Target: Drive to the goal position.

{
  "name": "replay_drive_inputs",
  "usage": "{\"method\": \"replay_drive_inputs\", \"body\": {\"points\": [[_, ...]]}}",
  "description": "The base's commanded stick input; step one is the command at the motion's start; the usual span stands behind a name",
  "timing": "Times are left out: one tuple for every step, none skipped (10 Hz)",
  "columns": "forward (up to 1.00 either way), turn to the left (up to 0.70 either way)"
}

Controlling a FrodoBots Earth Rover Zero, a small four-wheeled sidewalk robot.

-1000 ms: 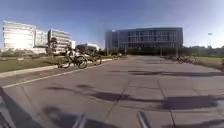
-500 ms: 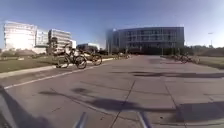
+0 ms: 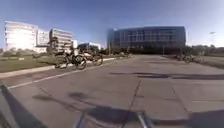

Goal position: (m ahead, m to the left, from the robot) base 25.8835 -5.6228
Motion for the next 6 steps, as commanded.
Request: {"method": "replay_drive_inputs", "body": {"points": [[0.45, 0.00], [0.45, 0.00], [0.45, 0.00], [0.45, 0.00], [0.45, 0.00], [0.45, 0.00]]}}
